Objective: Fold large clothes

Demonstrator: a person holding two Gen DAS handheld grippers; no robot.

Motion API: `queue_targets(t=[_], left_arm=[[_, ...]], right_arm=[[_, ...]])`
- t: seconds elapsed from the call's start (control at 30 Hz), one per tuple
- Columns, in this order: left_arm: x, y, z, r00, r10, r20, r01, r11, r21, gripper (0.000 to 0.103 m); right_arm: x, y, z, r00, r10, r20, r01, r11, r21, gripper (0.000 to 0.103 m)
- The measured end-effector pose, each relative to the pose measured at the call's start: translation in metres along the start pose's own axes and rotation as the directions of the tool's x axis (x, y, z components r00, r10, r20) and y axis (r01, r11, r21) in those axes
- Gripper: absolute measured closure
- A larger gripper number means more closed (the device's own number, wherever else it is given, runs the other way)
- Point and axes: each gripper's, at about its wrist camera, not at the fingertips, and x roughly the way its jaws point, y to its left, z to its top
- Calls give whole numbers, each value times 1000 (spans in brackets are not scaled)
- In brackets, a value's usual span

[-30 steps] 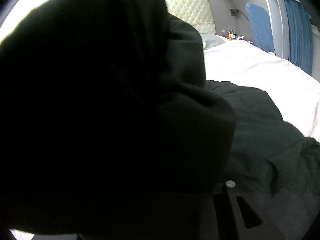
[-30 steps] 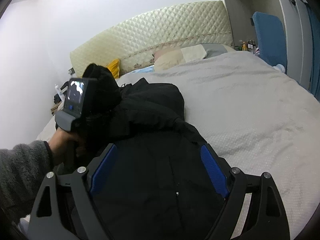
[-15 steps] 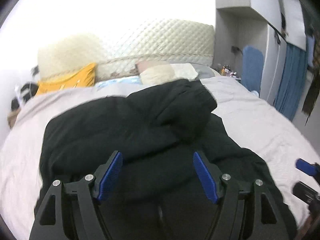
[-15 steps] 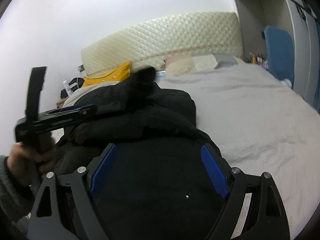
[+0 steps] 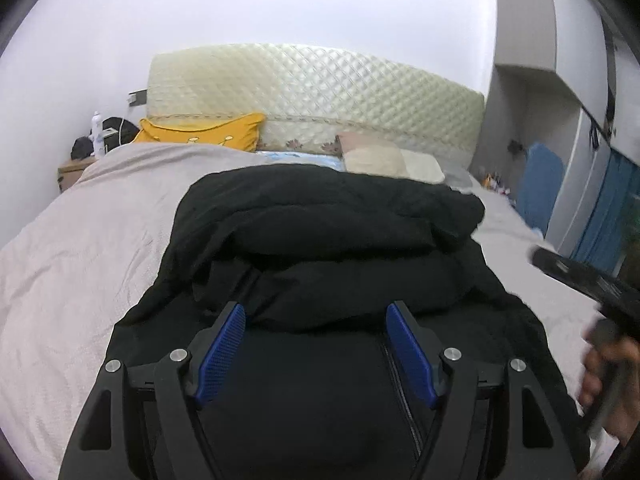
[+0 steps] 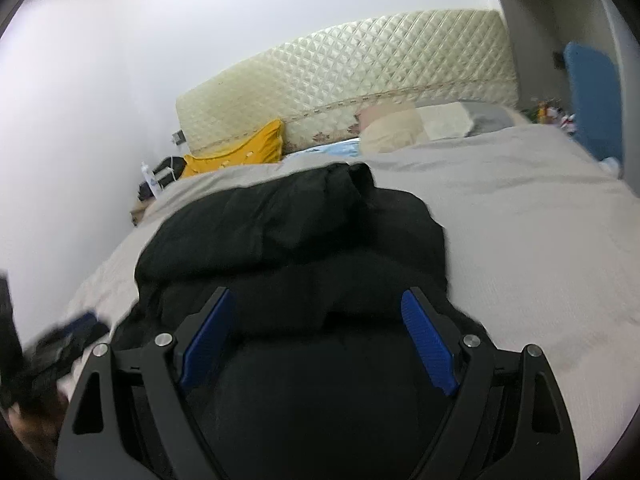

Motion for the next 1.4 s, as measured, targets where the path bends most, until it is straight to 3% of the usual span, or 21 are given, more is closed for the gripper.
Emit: queue_targets(t=[0.2, 0.37, 0.47, 0.57, 0.67, 0.73, 0.8, 0.87, 0.93, 1.07, 1.13, 1.27, 1.4], left_arm=[[12, 10, -5, 1000, 6, 29, -6, 1000, -7, 30], [31, 19, -15, 1000, 11, 16, -11, 1000, -13, 30], [38, 29, -18, 1000, -13, -14, 13, 998, -59, 30], [37, 34, -18, 999, -36, -22, 34, 995, -98, 30], [25, 37, -18, 997, -72, -6, 70, 988, -134, 30], [15, 36, -16, 997, -70, 17, 72, 989, -130, 30], [10, 32, -15, 998, -56, 31, 60, 992, -110, 30], [5, 29, -16, 998, -41, 42, 45, 996, -83, 30], [3, 28, -16, 998, -57, 34, 59, 995, -76, 30], [3, 28, -17, 998, -65, 12, 65, 995, -71, 30], [2, 29, -16, 997, -77, 9, 77, 994, -74, 30], [-1, 28, -14, 997, -79, 3, 79, 995, -61, 30], [-1, 27, -14, 997, -83, -4, 82, 996, -45, 30]], right_arm=[[84, -17, 35, 999, 18, -33, -15, 998, 67, 18], [134, -27, 28, 997, -13, -76, 20, 995, 94, 18], [138, -35, 23, 999, 22, -36, -16, 987, 162, 20], [132, -38, 30, 996, 83, 16, -84, 969, 233, 36], [130, -44, 41, 985, 166, 44, -171, 920, 352, 37], [129, -46, 51, 985, 171, 30, -169, 904, 393, 38], [125, -42, 61, 990, 139, 13, -134, 919, 370, 48], [122, -35, 71, 993, 113, -33, -96, 938, 333, 71], [110, -23, 80, 993, 113, -35, -100, 958, 270, 80], [69, 9, 92, 996, 87, 28, -89, 992, 84, 85], [57, 15, 94, 997, 70, 39, -72, 996, 46, 86], [48, 8, 92, 999, 16, 48, -18, 999, 36, 86], [57, -14, 75, 998, -65, 0, 64, 997, 51, 86]])
